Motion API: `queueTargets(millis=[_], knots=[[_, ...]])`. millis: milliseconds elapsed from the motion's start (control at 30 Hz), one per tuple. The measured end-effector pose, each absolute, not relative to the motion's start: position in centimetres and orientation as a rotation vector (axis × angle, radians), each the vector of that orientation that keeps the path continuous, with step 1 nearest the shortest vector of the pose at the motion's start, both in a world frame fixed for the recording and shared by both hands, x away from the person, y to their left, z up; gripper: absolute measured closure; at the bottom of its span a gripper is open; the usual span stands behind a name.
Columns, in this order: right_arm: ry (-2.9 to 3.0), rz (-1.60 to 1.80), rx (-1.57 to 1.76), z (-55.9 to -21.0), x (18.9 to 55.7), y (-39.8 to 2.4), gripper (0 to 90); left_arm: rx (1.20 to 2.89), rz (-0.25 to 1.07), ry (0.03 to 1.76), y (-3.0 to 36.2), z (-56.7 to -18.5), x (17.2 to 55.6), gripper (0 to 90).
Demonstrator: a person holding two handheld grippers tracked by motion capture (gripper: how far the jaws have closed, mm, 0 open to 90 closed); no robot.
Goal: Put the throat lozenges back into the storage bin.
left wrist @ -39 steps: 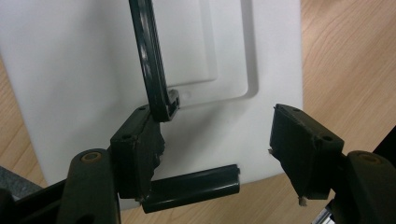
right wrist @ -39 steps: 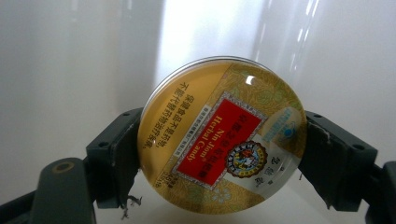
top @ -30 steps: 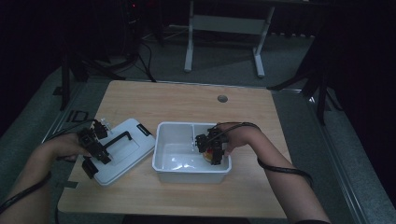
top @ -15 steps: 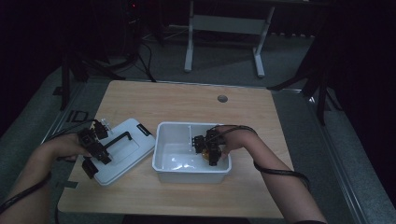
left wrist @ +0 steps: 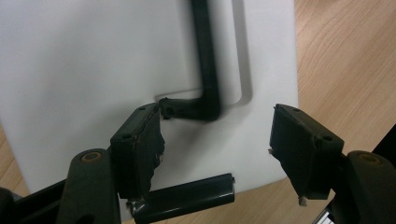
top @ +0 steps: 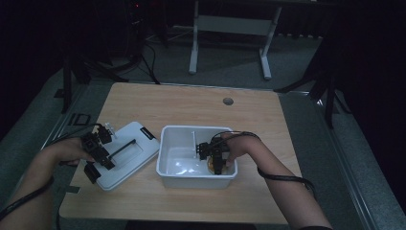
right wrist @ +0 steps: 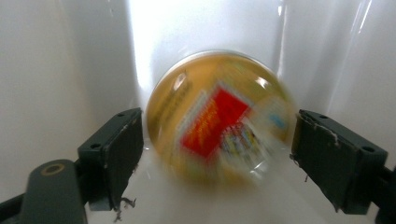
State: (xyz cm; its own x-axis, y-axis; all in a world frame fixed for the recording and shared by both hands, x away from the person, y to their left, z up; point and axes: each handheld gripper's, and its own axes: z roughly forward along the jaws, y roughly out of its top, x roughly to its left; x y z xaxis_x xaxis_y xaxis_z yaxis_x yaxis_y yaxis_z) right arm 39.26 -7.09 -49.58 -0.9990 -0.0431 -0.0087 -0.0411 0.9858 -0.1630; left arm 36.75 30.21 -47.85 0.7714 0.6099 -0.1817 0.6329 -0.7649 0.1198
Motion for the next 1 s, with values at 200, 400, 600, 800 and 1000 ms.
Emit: queueTargets(millis=[200, 400, 600, 800, 1000], knots=[[3.118, -0.190, -0.068, -48.2, 39.1, -7.4, 11.3, 2.788, -0.198, 0.989, 30.2, -47.8, 36.7, 33.3], [3.074, -0.005, -0.046, -45.0, 39.0, -8.4, 11.3, 2.786, -0.203, 0.973, 29.7, -47.9, 36.8, 33.3], [3.016, 0.212, 0.037, -39.9, 38.6, -11.8, 11.3, 2.791, -0.195, 0.974, 29.4, -48.0, 36.9, 33.3], [2.971, 0.265, 0.165, -38.8, 39.1, -16.1, 11.4, 2.776, -0.144, 0.966, 28.4, -47.4, 37.2, 33.5], [2.974, 0.250, 0.229, -39.6, 39.2, -18.8, 12.3, 2.795, -0.158, 0.905, 26.9, -47.3, 37.1, 44.2]])
